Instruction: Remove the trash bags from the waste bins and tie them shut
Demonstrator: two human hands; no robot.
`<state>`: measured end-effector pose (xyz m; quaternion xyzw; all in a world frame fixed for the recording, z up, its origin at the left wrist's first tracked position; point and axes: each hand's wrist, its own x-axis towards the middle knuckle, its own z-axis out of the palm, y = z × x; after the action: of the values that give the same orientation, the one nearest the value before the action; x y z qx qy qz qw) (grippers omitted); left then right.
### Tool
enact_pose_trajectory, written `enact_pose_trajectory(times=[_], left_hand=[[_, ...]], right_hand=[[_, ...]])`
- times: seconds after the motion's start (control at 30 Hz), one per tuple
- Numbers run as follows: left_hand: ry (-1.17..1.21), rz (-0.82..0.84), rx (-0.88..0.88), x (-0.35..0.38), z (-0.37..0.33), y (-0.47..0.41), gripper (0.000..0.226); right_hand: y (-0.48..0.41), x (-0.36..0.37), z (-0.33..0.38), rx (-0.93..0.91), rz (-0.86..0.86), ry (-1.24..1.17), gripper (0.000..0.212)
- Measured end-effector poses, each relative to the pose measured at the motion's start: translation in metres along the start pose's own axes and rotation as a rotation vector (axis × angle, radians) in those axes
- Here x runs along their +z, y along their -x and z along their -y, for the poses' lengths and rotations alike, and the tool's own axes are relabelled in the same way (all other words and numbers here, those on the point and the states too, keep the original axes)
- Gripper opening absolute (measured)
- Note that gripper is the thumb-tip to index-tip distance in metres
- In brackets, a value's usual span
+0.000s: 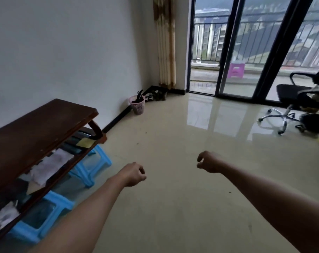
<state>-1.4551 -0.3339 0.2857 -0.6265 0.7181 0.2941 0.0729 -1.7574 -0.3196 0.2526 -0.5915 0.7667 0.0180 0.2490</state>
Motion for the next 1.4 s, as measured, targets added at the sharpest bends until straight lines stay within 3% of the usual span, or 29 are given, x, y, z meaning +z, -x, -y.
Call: enact_pose_trajectory(times=[0.23, 0.4, 0.53, 0.73, 1.0, 1.2, 1.4], left_hand=[[0.022, 0.028, -0.086, -0.072, -0.003, -0.179, 0.025], [0.010, 0.076, -0.044, -0.128, -0.025, -0.316, 0.025], [0.007, 0.003, 0.021, -0.198, -0.064, -0.427, 0.022], [-0.019, 0.082, 0.075, -0.254, -0.119, -0.567, 0.023], [0.043, 0.083, -0.055, -0.321, -0.146, -0.781, 0.023], [0.215, -0.013, -0.148, -0.392, -0.144, -0.893, 0.017], [0.309, 0.012, -0.303, -0.433, -0.081, -0.988, 0.018]], right_hand=[[-0.182, -0.050, 0.038, -0.122, 0.019, -0.005, 0.037], [-0.303, -0.088, 0.038, -0.031, 0.113, 0.049, 0.042], [-0.401, -0.163, 0.035, 0.009, -0.017, -0.017, 0.039], [-0.541, -0.225, 0.022, 0.079, 0.009, -0.056, 0.038], [-0.782, -0.279, 0.024, 0.033, 0.119, -0.055, 0.040], [-0.945, -0.364, 0.073, -0.079, 0.142, 0.069, 0.036], [-1.085, -0.376, 0.173, -0.265, 0.235, 0.122, 0.036]])
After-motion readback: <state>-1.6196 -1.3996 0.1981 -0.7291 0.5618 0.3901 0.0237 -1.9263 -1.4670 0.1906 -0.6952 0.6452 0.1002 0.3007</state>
